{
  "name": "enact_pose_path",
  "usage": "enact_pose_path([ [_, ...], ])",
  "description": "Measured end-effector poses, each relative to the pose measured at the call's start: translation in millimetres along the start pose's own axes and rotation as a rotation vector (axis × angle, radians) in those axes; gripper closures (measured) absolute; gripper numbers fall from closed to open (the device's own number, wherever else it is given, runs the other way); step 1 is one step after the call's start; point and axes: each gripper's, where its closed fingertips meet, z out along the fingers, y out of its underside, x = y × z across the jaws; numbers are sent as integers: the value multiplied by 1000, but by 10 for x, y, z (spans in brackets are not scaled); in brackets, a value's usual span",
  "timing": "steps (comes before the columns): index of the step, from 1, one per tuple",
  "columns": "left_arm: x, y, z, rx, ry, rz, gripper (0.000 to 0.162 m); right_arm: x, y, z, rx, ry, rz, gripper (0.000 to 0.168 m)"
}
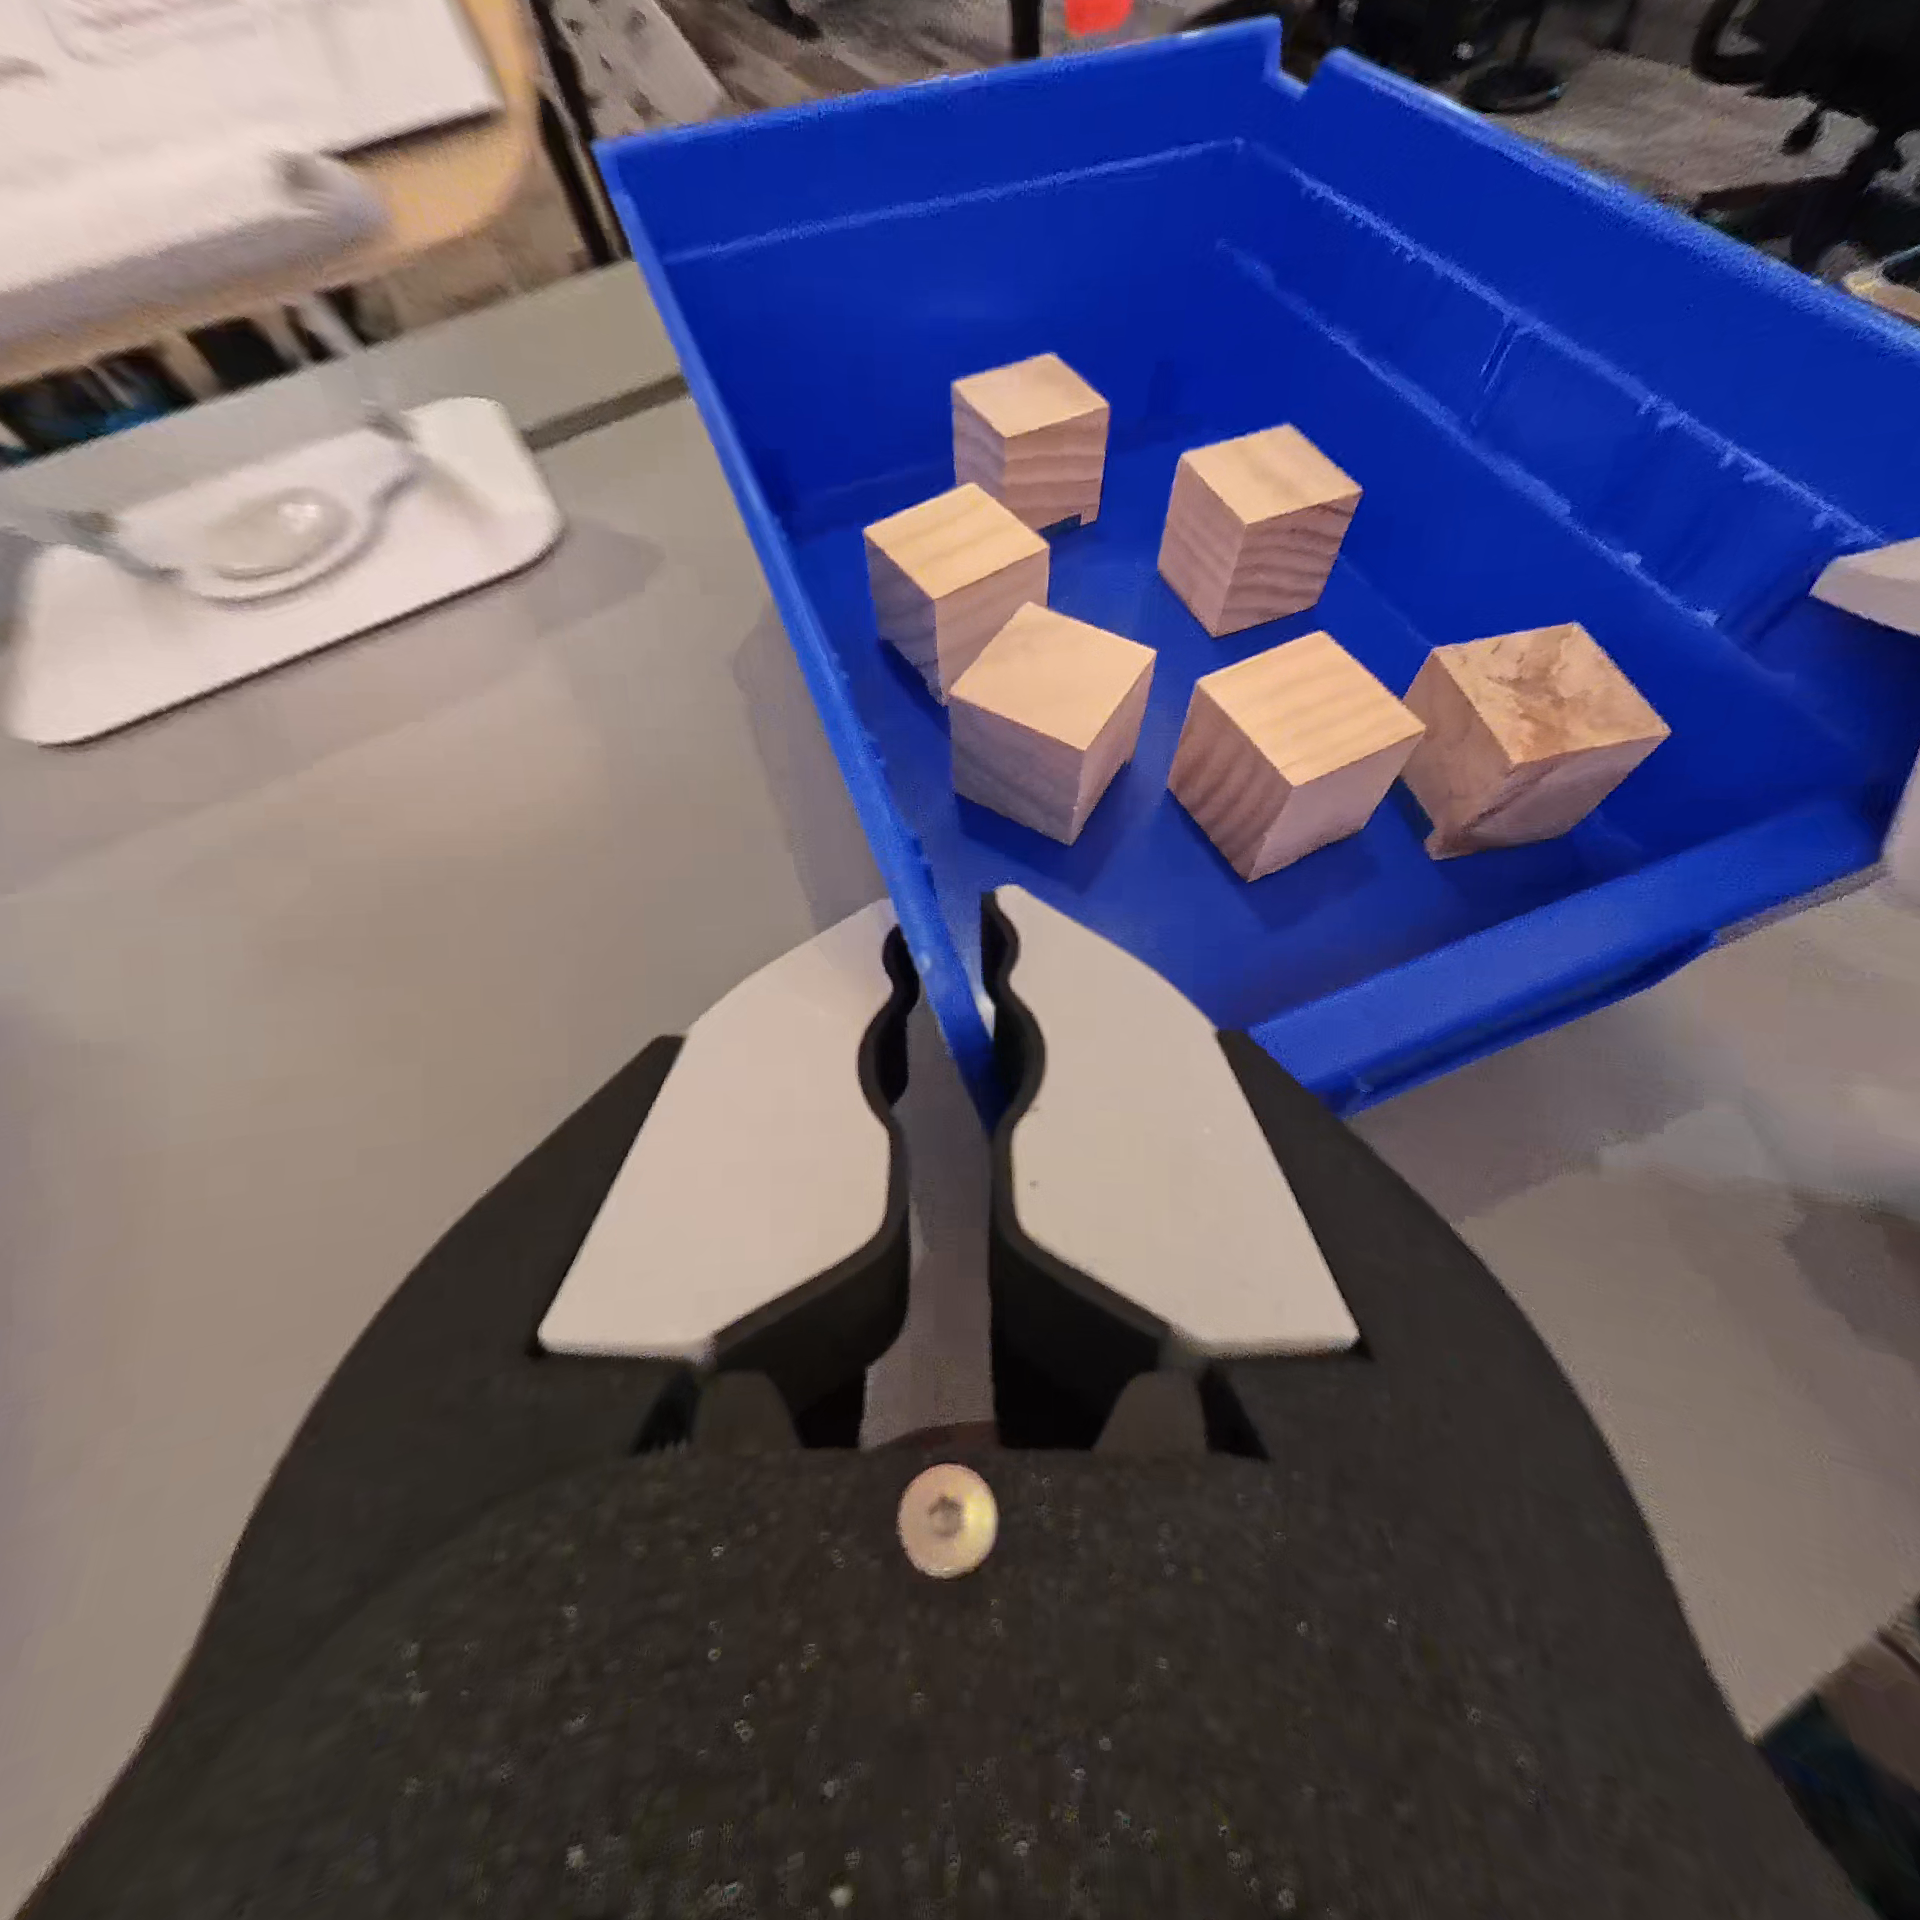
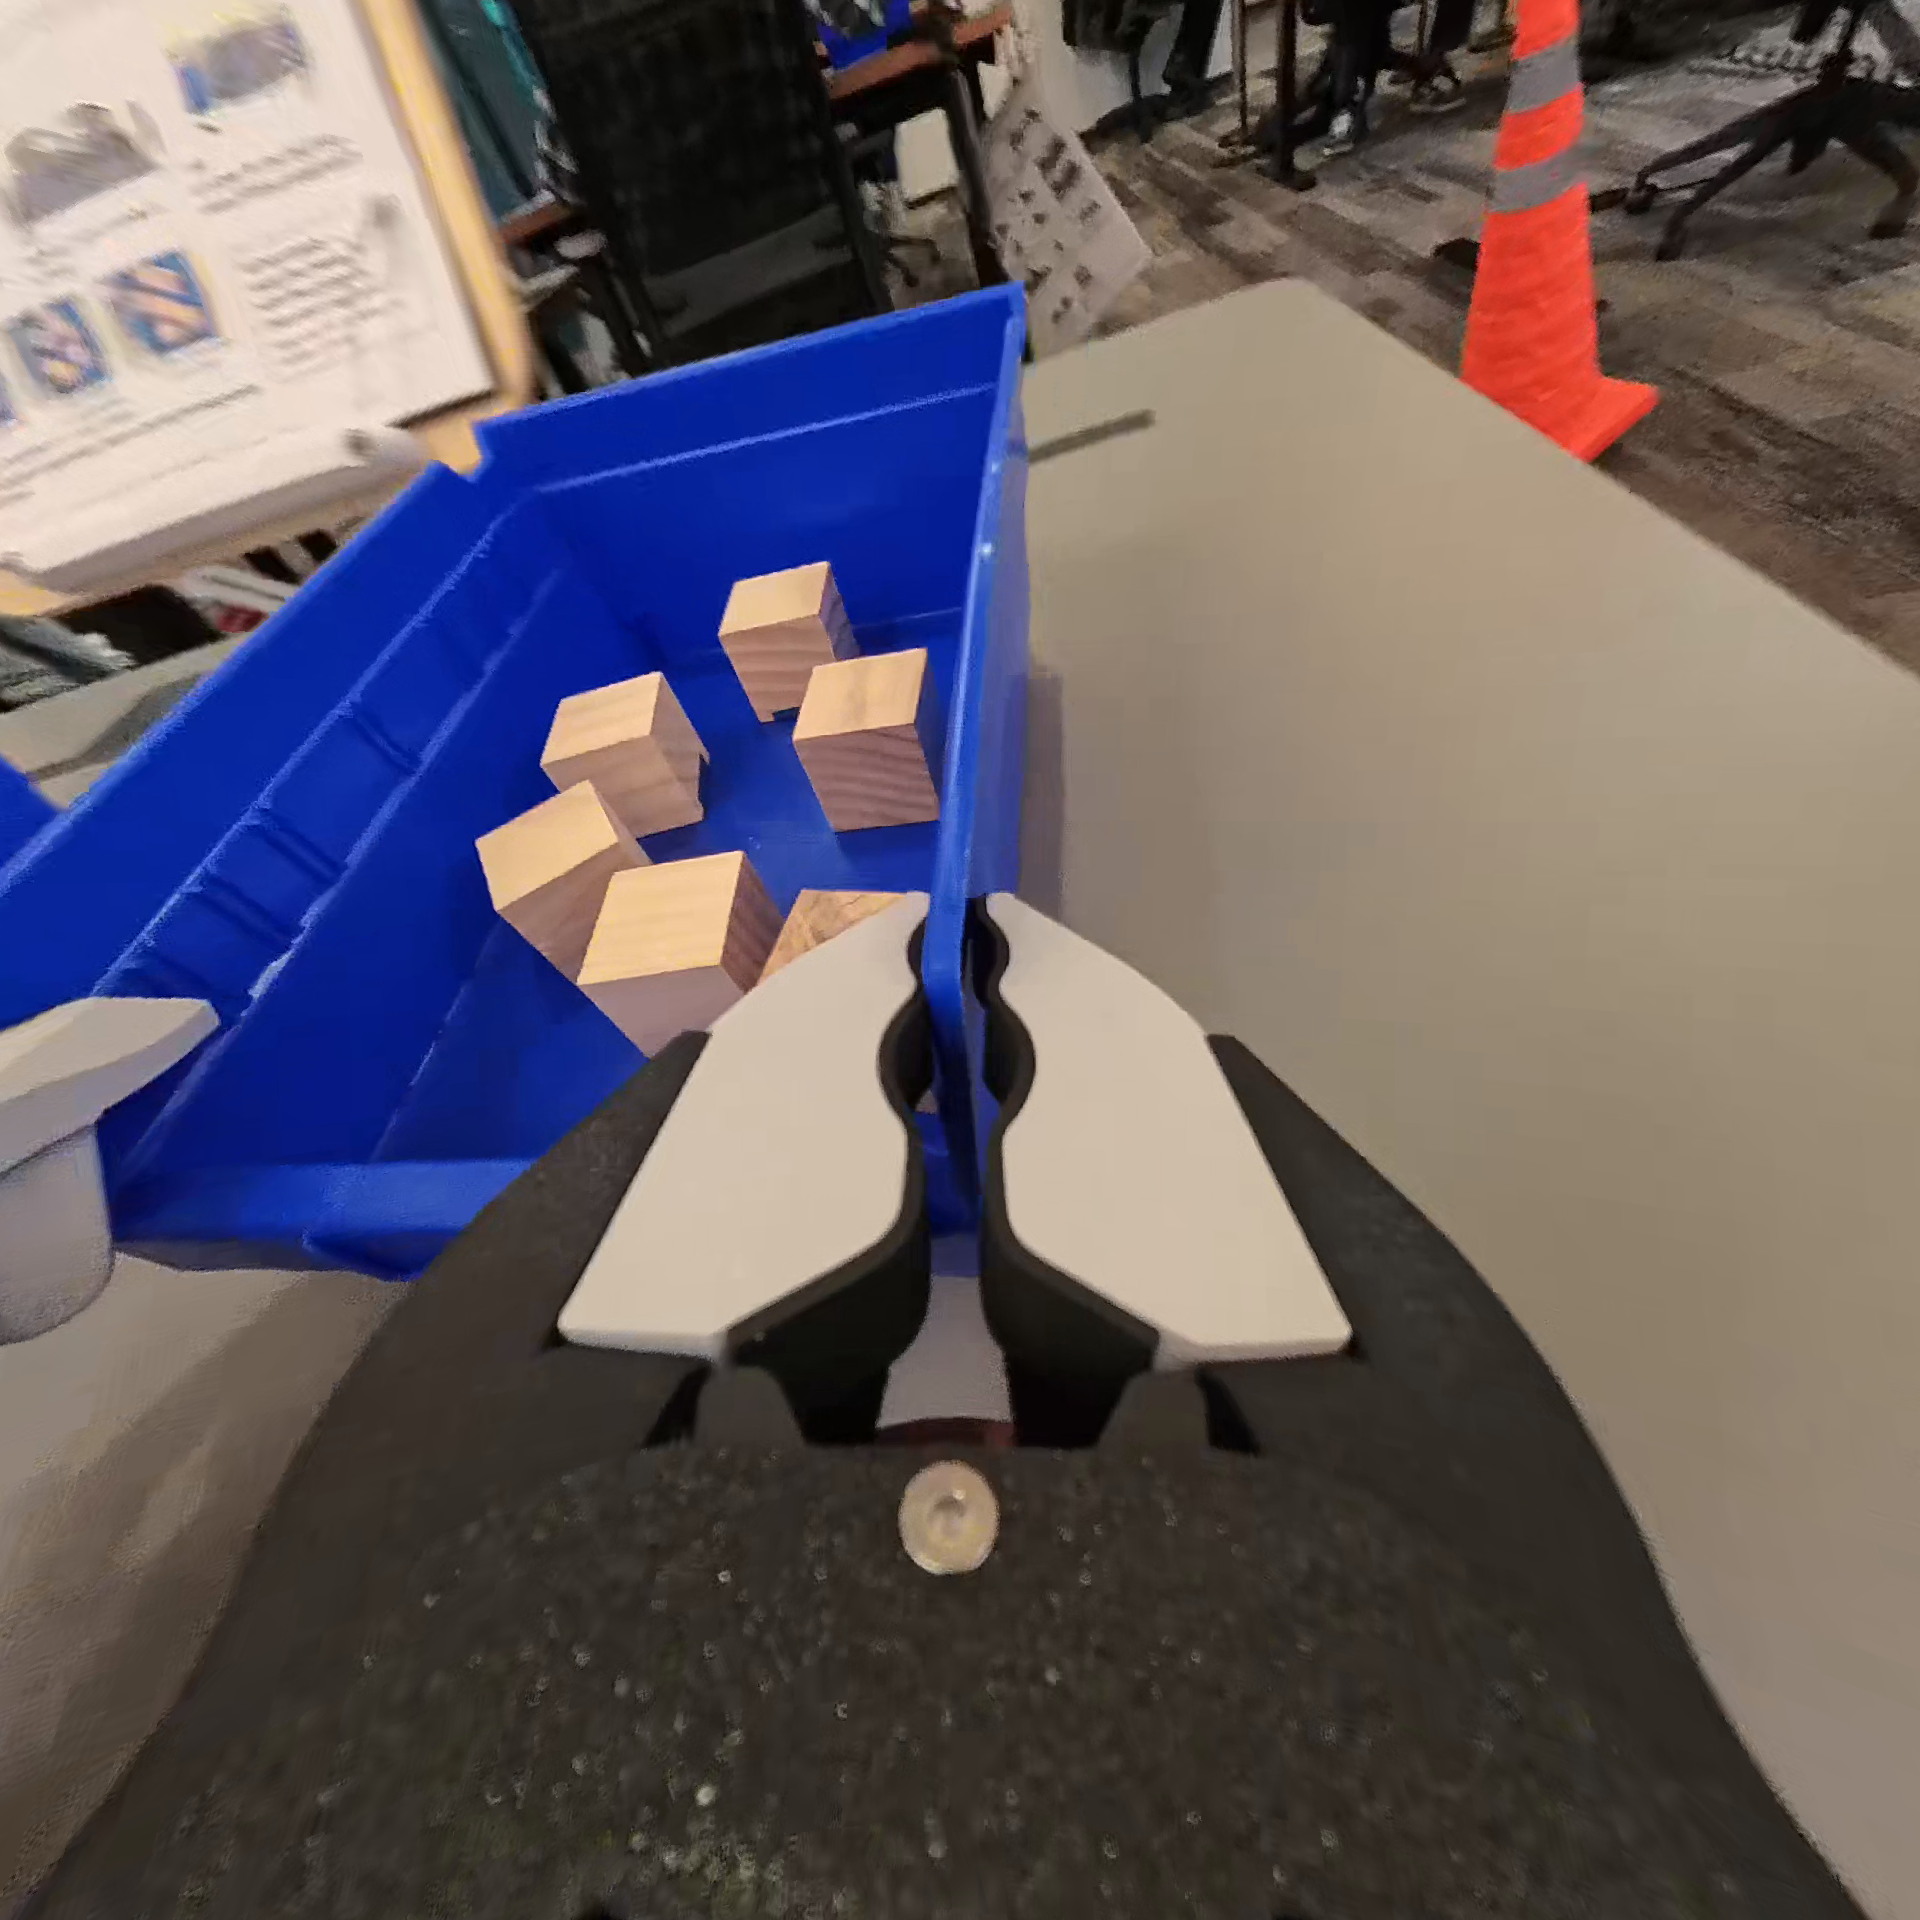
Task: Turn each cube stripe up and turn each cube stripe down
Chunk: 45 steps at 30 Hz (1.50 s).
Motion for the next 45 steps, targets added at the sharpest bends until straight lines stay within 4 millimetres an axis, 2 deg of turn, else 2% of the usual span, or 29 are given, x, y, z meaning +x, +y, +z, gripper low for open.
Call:
enact_pose_path([
  [3, -473, 95, -420, 25, -92, -18, 152, -617, -10, -22, 39, -85, -19, 165],
  [7, -1164, 203, -899, 60, -235, -46, 152, -1467, 42, 134, 36, -213, -52, 166],
  [9, -1430, 334, -1051, 66, -295, -66, 152, -1808, 122, 241, 16, -257, -90, 166],
  [12, -1651, 640, -1116, 22, -316, -115, 150, -2136, 272, 374, -35, -295, -104, 165],
  [14, -1718, 840, -1090, -19, -301, -155, 149, -2247, 398, 451, -80, -310, -109, 165],
  [16, -1764, 953, -1048, -32, -293, -178, 150, -2267, 540, 517, -128, -303, -125, 165],
  [19, -1796, 949, -1018, -31, -305, -175, 150, -2237, 626, 537, -131, -302, -156, 166],
  [22, -1781, 949, -1001, -14, -240, -191, 145, -2230, 627, 525, -127, -328, -194, 164],
  [23, -1754, 955, -1035, -14, -201, -210, 139, -2227, 625, 498, -121, -348, -210, 163],
  [24, -1713, 923, -1111, 4, -146, -242, 119, -2205, 587, 447, -89, -361, -223, 161],
  [25, -1680, 855, -1239, 47, -83, -268, 101, -2179, 518, 369, -33, -373, -247, 149],
  [26, -1695, 780, -1417, 110, -41, -281, 100, -2149, 447, 273, 25, -379, -283, 140],
  [27, -1803, 731, -1628, 179, -45, -285, 103, -2140, 365, 158, 92, -390, -311, 138],
  [28, -2017, 729, -1856, 243, -107, -291, 105, -2165, 292, 30, 167, -416, -345, 135],
  [30, -2592, 836, -2300, 349, -285, -315, 108, -2269, 282, -197, 258, -465, -436, 132],
  [31, -2875, 921, -2464, 380, -348, -307, 110, -2347, 338, -284, 268, -491, -489, 131],
  [33, -3450, 1178, -2603, 350, -449, -319, 104, -2513, 428, -419, 288, -529, -559, 125],
  [34, -3710, 1340, -2593, 292, -482, -354, 93, -2602, 465, -473, 299, -549, -570, 120],
  [35, -3914, 1485, -2549, 231, -486, -394, 89, -2688, 509, -519, 304, -569, -573, 119],
  [37, -4181, 1619, -2416, 189, -438, -466, 89, -2835, 622, -581, 290, -611, -596, 122],
  [39, -4299, 1572, -2258, 215, -353, -494, 94, -2969, 777, -619, 234, -671, -616, 124],
  [43, -4604, 1517, -1893, 165, -409, -387, 94, -3145, 1014, -662, 109, -765, -613, 127],
  [45, -4596, 1538, -1667, 114, -334, -413, 94, -3192, 1064, -720, 83, -809, -598, 133],
])
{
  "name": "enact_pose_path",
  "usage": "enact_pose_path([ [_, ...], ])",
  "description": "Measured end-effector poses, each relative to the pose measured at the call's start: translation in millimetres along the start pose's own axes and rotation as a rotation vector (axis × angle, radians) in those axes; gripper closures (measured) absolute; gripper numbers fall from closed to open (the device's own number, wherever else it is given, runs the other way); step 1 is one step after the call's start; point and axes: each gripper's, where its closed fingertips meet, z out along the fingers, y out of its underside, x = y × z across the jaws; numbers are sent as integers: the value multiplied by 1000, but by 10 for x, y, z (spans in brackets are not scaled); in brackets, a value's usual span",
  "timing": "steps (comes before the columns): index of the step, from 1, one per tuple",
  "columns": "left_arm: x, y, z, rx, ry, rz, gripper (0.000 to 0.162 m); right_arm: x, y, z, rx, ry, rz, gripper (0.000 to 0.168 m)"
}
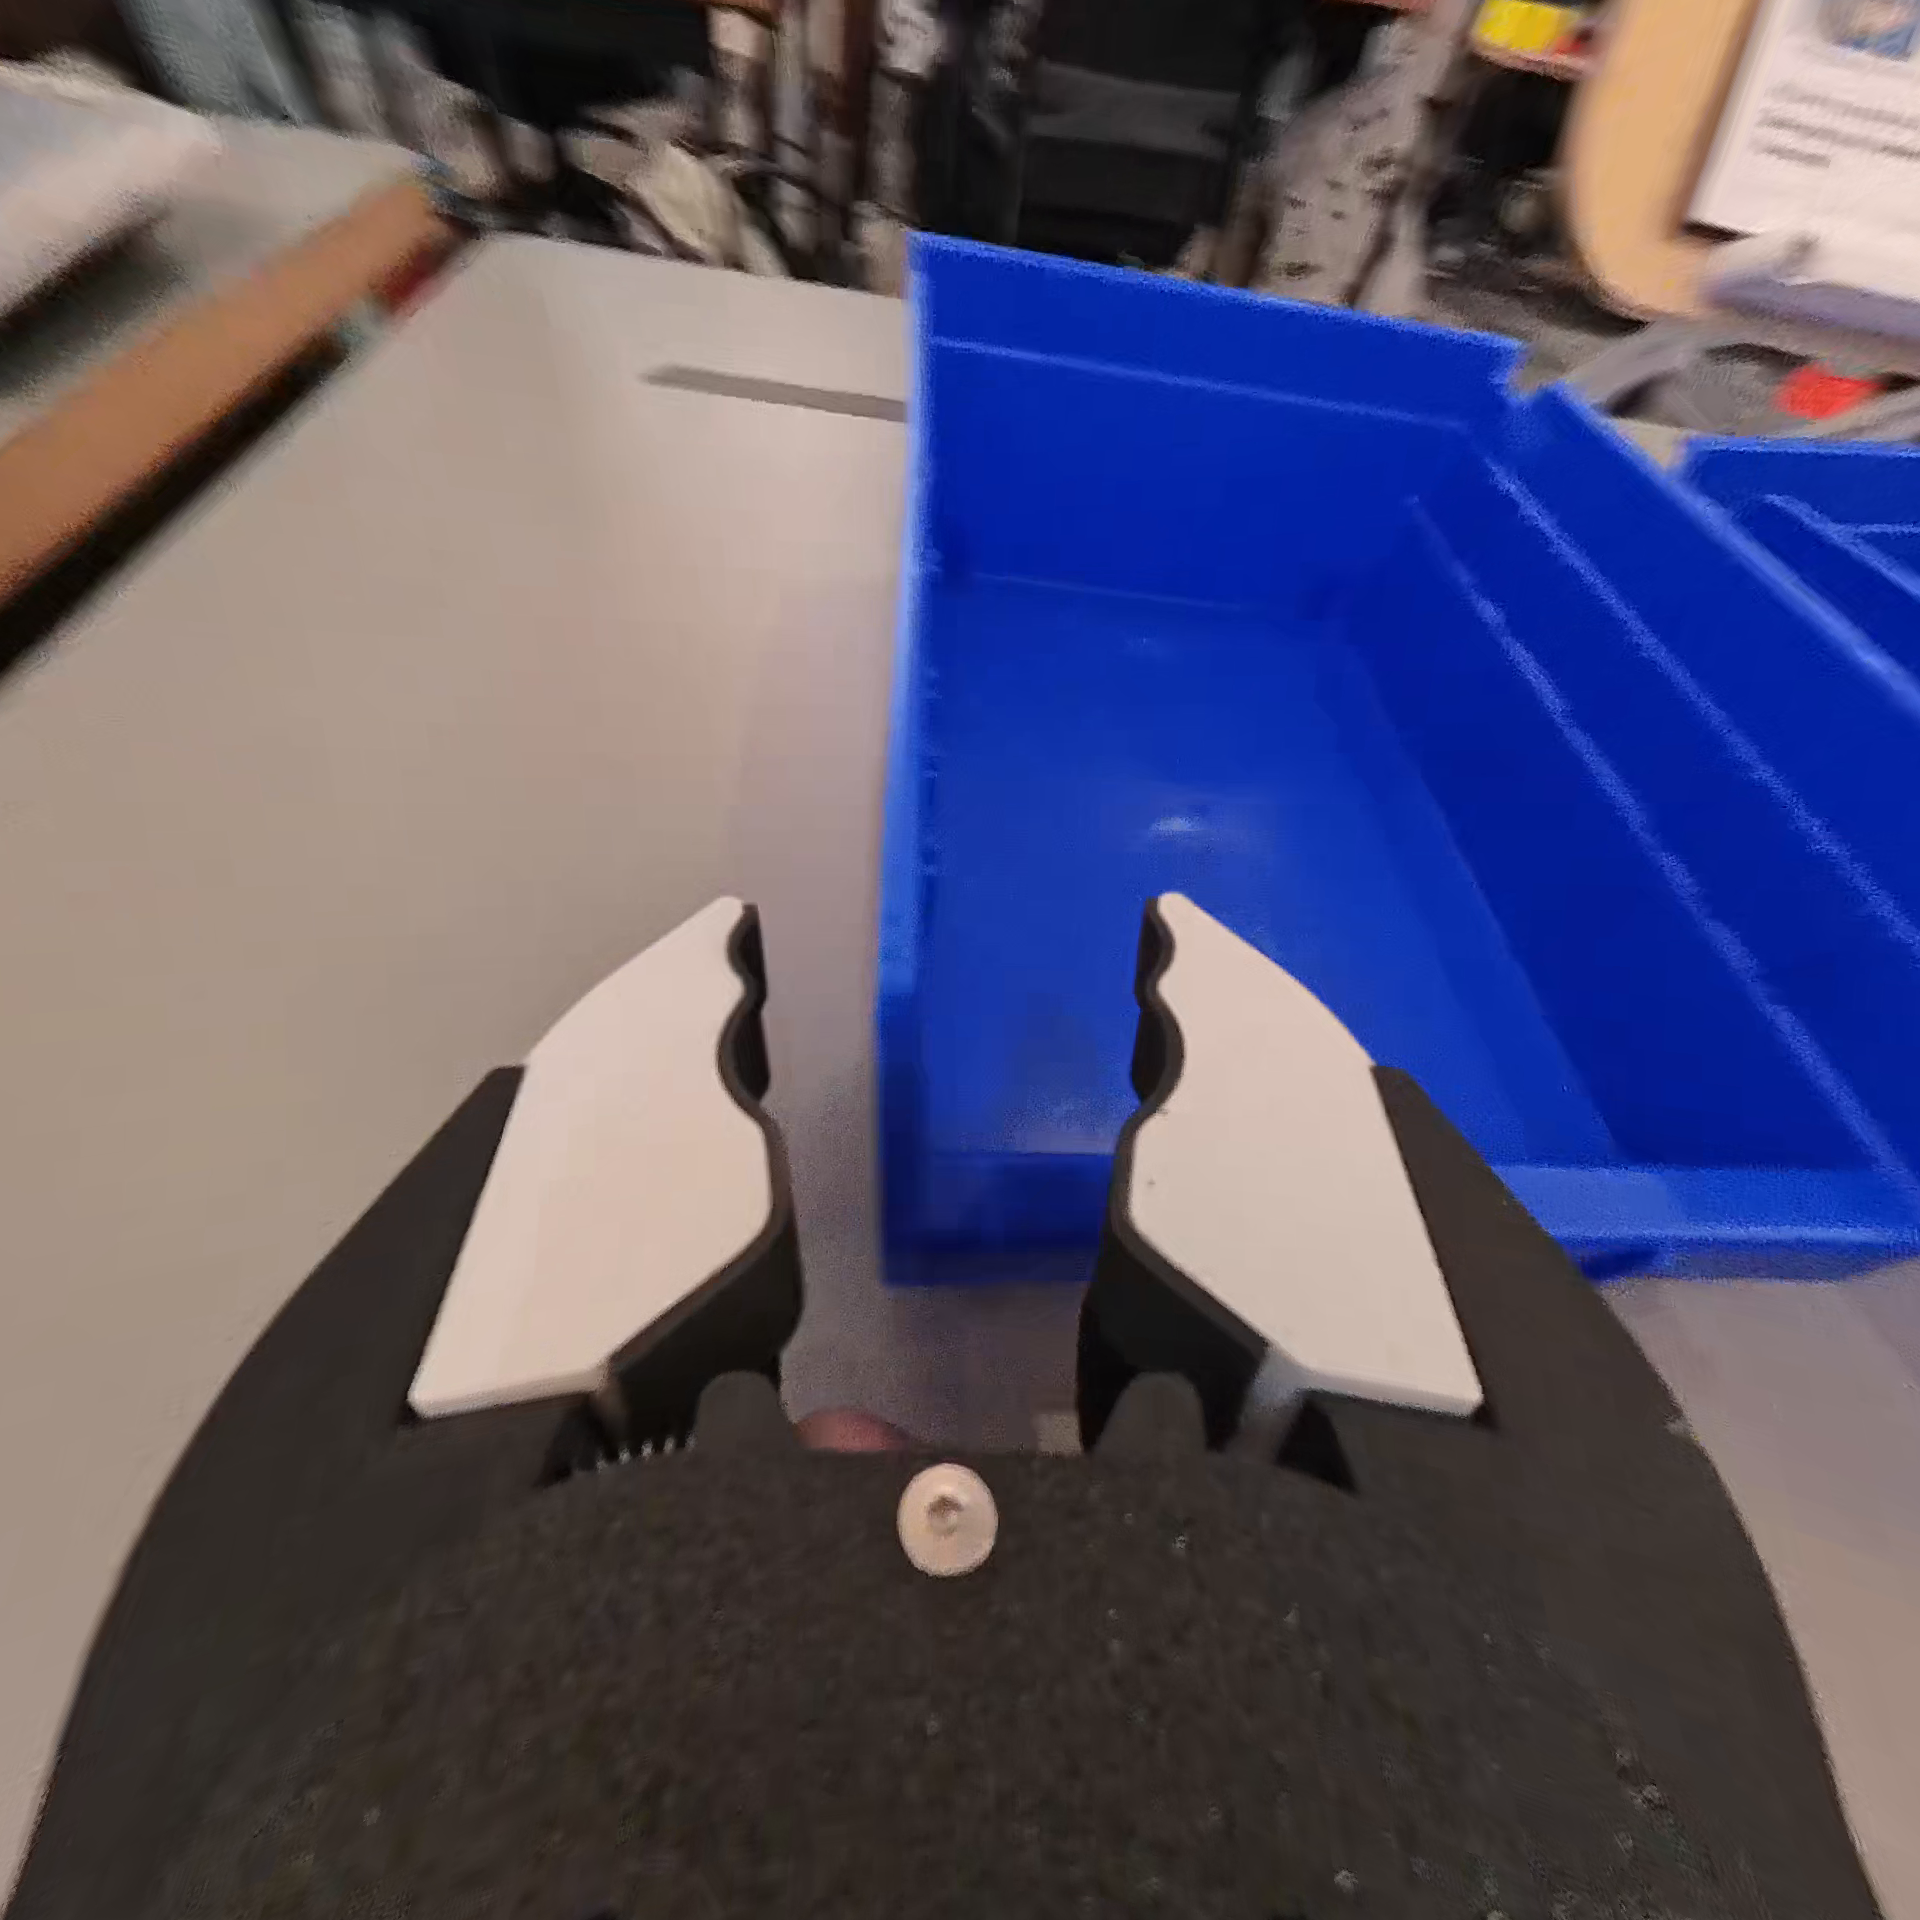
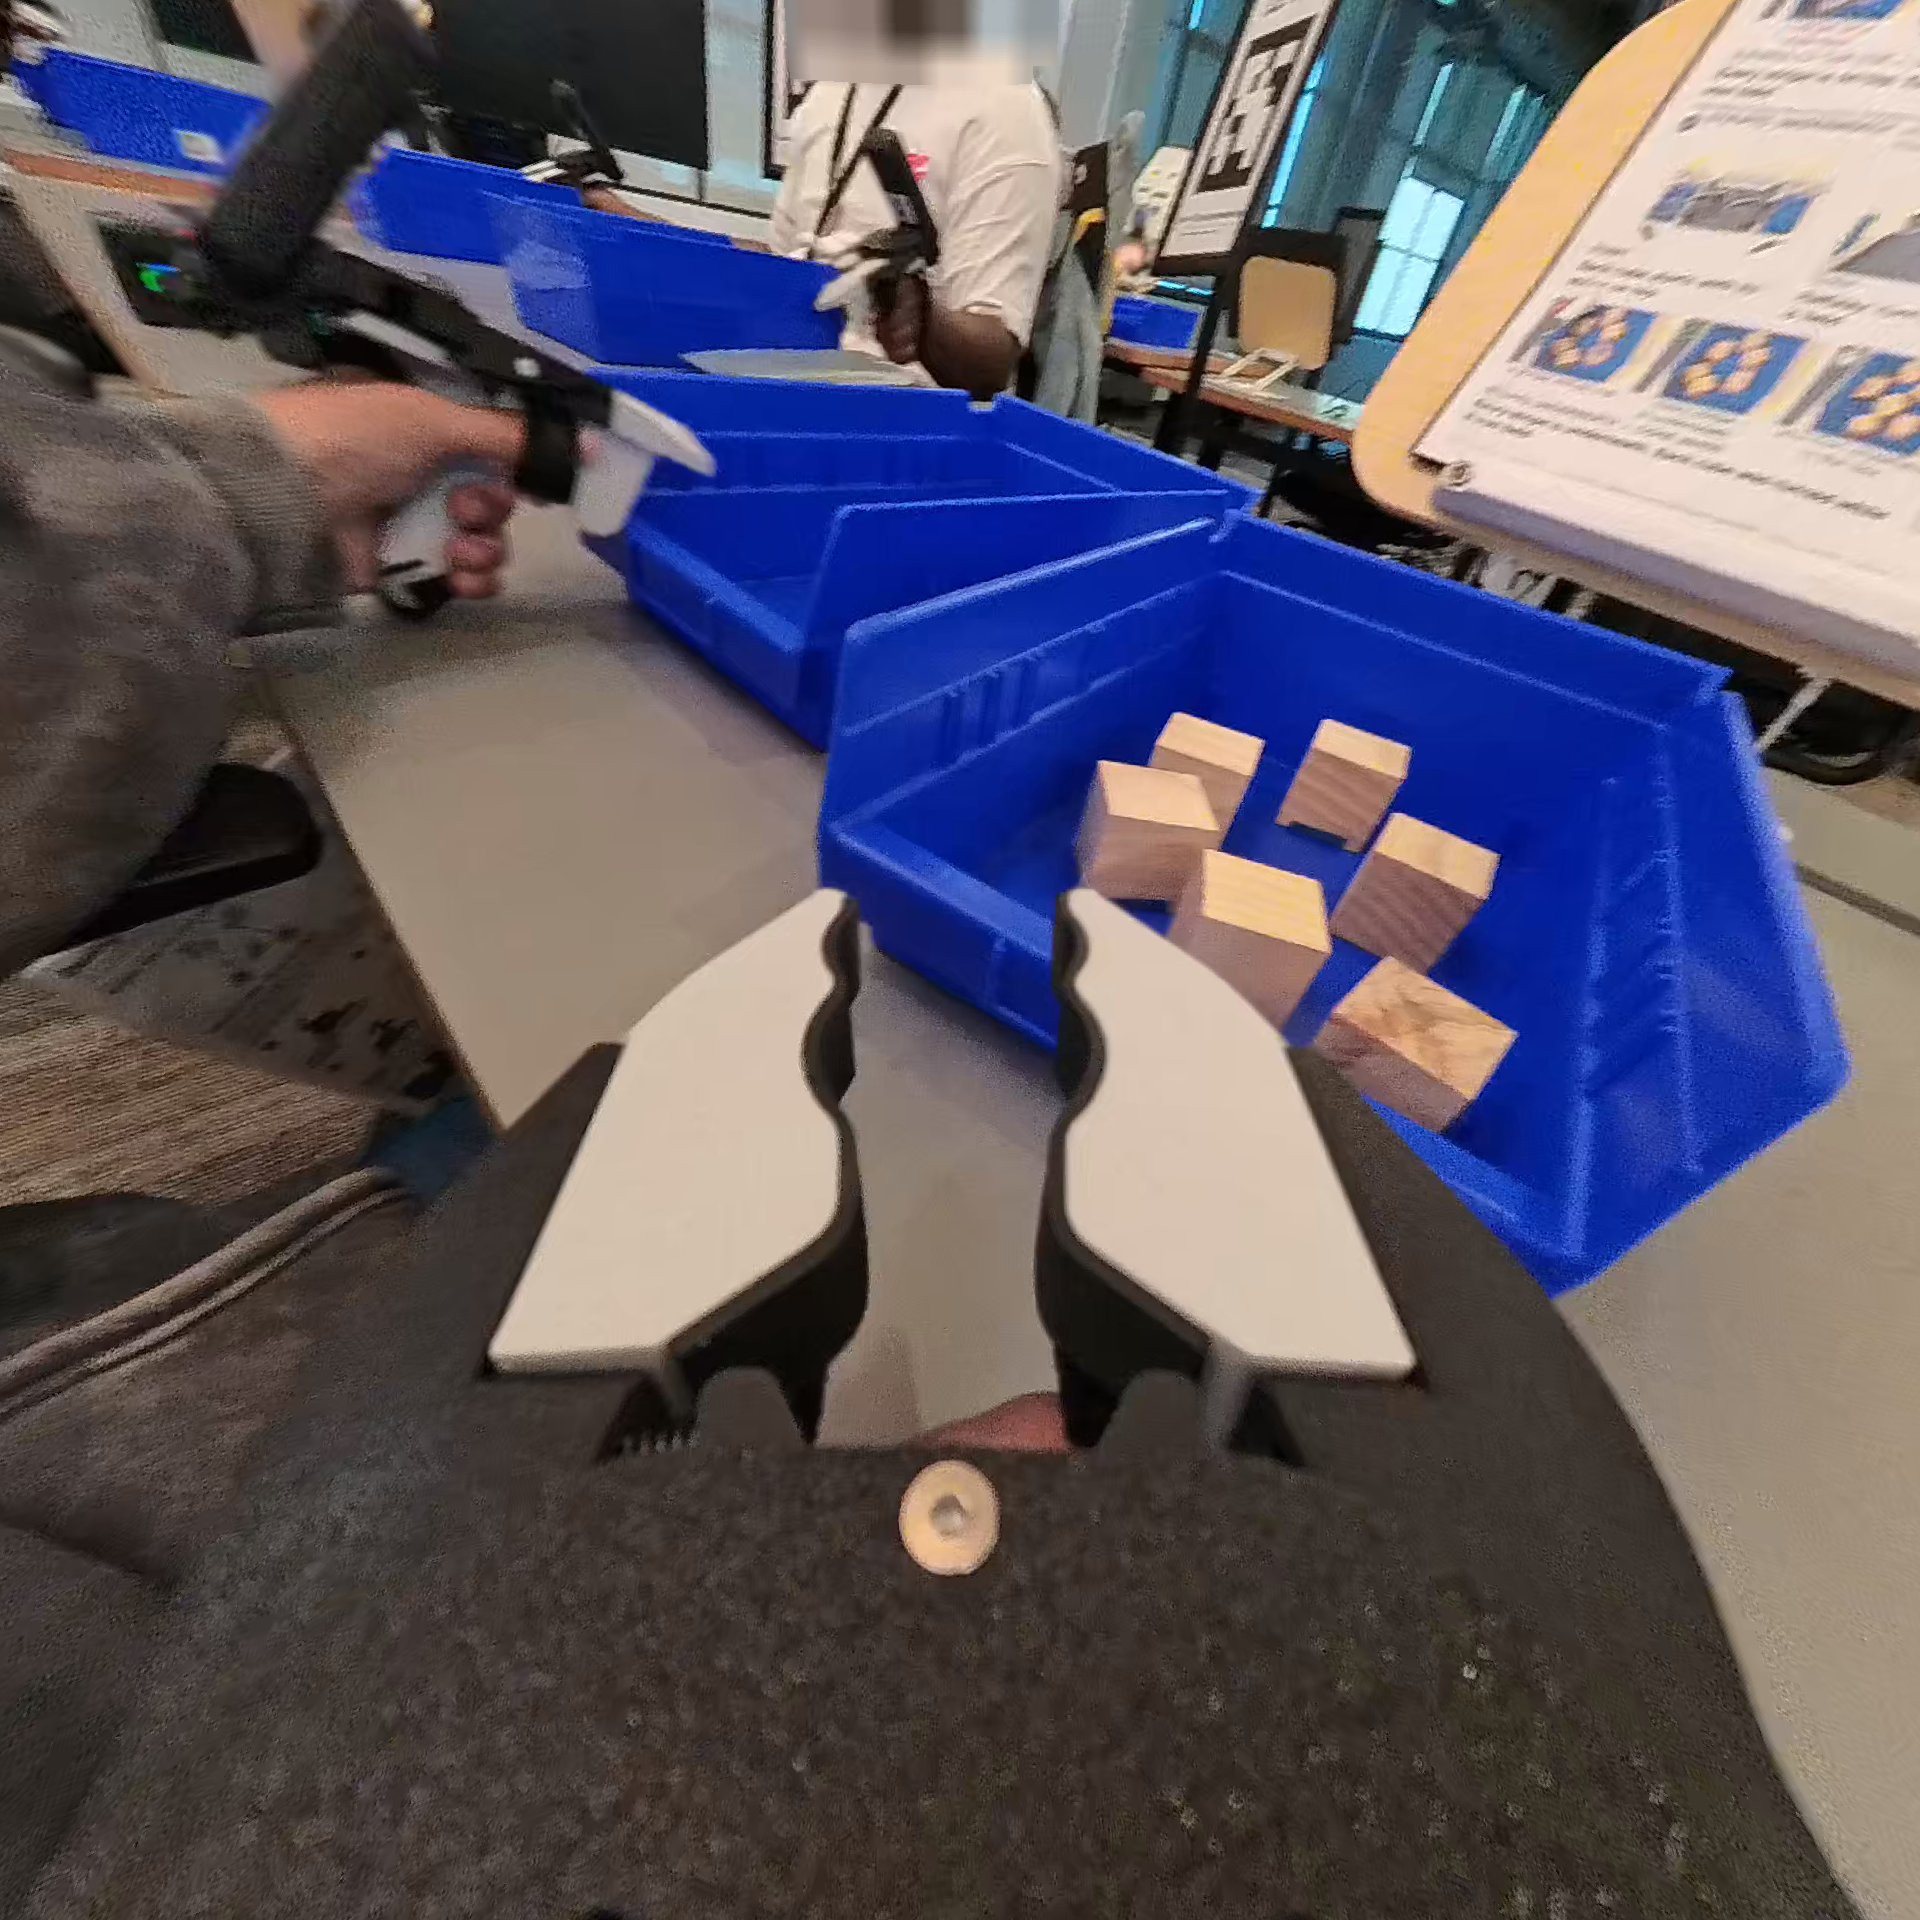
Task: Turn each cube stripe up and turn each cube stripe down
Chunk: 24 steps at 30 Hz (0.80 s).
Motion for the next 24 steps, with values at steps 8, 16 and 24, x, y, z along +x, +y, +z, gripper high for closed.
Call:
enact_pose_path([
  [8, 59, 158, -89, -60, -53, -40, 158, -284, -9, 69, -10, -131, 63, 157],
  [16, 215, 580, -1107, -47, -240, -26, 159, -997, -81, 449, -95, -213, 74, 161],
  [24, 451, 883, -1796, -17, -242, -38, 158, -1194, -19, 1003, -164, -51, 185, 126],
])
